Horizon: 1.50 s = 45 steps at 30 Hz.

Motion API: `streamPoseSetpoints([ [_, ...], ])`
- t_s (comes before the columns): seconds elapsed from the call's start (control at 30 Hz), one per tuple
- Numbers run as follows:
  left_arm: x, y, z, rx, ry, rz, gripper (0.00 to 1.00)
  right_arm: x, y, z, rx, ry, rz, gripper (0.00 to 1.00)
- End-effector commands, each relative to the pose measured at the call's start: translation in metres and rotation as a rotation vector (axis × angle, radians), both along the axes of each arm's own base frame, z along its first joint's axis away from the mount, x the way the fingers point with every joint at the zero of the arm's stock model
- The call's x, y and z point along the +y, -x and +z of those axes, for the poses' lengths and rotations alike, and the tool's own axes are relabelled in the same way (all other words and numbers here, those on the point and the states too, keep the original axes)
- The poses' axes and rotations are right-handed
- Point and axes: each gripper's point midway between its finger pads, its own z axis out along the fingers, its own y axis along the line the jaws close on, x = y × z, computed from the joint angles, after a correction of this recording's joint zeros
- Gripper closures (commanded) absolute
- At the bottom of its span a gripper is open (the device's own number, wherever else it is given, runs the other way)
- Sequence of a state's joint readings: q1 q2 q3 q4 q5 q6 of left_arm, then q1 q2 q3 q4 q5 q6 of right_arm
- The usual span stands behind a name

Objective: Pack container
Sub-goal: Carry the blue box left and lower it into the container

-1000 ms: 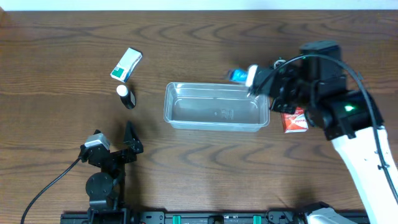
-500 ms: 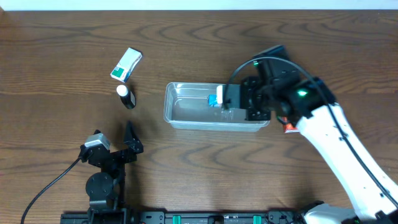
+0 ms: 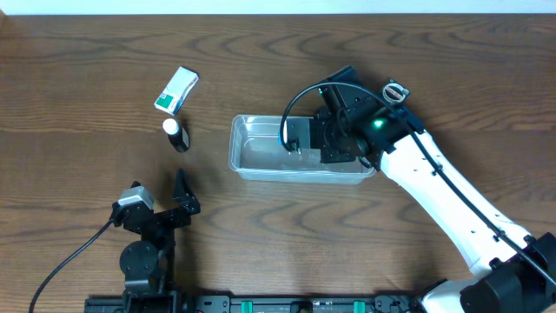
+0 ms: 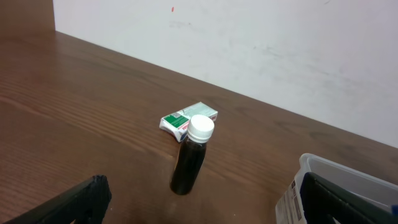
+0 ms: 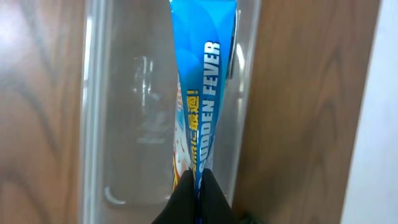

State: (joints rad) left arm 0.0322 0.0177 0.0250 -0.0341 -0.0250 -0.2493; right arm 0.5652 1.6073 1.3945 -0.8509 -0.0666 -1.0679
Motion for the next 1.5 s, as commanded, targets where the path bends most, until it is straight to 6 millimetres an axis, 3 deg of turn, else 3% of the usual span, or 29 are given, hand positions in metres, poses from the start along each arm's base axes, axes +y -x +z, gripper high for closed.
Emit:
streamPoseSetpoints([
  [0.0, 0.002, 0.001, -0.019, 0.06, -0.014, 0.008, 0.02, 0.003, -0.002, 0.006, -0.018, -0.012, -0.015, 0.99],
  [0.27, 0.002, 0.001, -0.019, 0.06, -0.015, 0.008, 0.02, 0.001, 0.0, -0.008, -0.004, -0.001, -0.021, 0.99],
  [0.67, 0.002, 0.001, -0.019, 0.06, -0.014, 0.008, 0.02, -0.008, -0.004, -0.052, -0.029, 0.015, -0.062, 0.99],
  [0.97, 0.002, 0.001, -0.019, 0.06, -0.014, 0.008, 0.02, -0.021, -0.007, -0.061, -0.017, 0.013, -0.094, 0.99],
  [1.47, 0.002, 0.001, -0.019, 0.06, -0.015, 0.008, 0.02, -0.021, -0.009, -0.073, -0.029, -0.009, -0.095, 0.99],
])
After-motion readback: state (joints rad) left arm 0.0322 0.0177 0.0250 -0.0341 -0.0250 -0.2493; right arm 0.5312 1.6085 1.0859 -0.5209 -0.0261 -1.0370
